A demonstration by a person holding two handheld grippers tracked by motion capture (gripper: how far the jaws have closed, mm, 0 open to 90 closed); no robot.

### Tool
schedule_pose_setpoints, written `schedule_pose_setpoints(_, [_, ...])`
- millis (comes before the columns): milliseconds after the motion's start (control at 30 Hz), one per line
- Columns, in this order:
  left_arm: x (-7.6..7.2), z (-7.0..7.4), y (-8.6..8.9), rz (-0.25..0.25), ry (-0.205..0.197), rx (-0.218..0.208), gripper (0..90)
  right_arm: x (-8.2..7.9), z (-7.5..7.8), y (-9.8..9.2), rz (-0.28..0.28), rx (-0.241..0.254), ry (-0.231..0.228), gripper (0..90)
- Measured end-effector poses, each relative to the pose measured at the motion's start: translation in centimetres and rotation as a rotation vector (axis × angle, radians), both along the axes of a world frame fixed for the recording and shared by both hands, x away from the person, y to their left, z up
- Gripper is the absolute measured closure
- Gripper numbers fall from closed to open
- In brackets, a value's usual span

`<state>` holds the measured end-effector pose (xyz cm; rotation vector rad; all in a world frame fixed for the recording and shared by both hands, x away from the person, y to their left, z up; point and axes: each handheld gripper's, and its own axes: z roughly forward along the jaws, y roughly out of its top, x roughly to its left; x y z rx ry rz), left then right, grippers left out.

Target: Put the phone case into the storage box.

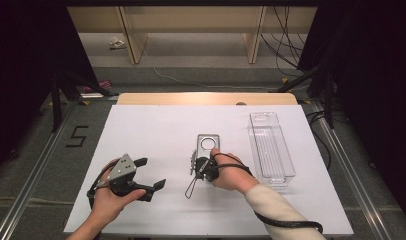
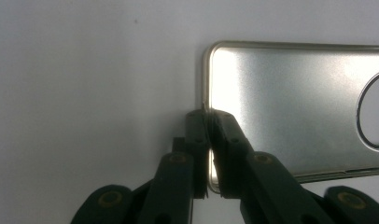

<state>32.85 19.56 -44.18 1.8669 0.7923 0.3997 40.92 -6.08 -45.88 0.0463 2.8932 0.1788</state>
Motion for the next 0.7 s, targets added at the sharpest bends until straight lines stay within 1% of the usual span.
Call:
schedule_pose_setpoints(200, [0.0,0.0,-0.01,0.0,0.0,0.0,2.7,-0.03,0.04,0.02,0.0,-0.002,0.002,86.9])
schedule_pose_setpoints(267, [0.0,-0.01,-0.01,0.0,0.001,0.0,2.7,-0.04,-0.02,-0.01,-0.001,0.008,0.0,87.1])
schedule_pose_setpoints(333, [0.0,-0.01,-0.01,0.0,0.0,0.0,2.7,-0.05,0.06,-0.01,-0.01,0.001,0.006,87.2])
schedule_pose_setpoints(433, [-0.01,0.0,-0.01,0.0,0.0,0.0,2.7,-0.08,-0.01,-0.03,-0.012,0.01,0.001,87.5])
schedule_pose_setpoints(700, [0.01,-0.02,-0.02,0.001,0.0,0.001,2.7,-0.19,0.02,-0.08,-0.01,0.008,-0.005,88.2])
